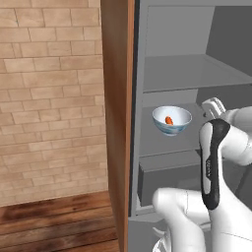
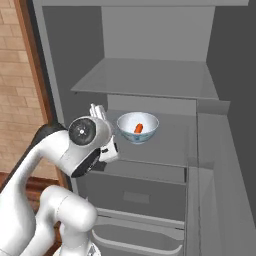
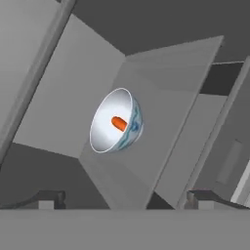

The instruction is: Move the cup from next to the sink to the open cabinet. Then, move the bowl with the carrot to the fridge to clear the area for faucet cleaning.

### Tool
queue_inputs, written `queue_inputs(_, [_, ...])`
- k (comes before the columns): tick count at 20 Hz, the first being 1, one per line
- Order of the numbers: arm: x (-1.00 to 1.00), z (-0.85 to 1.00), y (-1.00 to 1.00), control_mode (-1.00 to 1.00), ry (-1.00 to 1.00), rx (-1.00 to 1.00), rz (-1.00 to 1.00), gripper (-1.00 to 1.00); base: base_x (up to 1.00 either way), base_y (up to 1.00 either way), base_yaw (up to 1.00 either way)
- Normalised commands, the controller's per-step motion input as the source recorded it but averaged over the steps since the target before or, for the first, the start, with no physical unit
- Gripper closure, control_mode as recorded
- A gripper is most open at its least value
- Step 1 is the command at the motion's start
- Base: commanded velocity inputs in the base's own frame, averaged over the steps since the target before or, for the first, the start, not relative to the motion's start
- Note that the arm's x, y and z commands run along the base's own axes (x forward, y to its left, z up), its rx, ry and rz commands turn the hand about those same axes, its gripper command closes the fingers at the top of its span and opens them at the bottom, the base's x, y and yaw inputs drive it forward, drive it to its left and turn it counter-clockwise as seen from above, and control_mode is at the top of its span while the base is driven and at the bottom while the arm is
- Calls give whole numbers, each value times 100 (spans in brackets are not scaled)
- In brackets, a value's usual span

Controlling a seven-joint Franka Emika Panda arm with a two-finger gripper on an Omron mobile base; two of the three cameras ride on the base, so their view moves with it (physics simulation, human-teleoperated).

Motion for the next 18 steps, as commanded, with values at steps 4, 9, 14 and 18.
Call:
queue_inputs(4, [-89, 66, 68, -100, 22, -34, 25, -100, 0, 0, 0])
queue_inputs(9, [-100, 11, 80, -100, 17, -22, 34, -100, 0, 0, 0])
queue_inputs(14, [-40, -4, 38, 100, 4, -7, 7, -100, -60, 29, -29])
queue_inputs(18, [0, 0, 0, 100, 0, 0, 0, -100, -91, 32, -89])
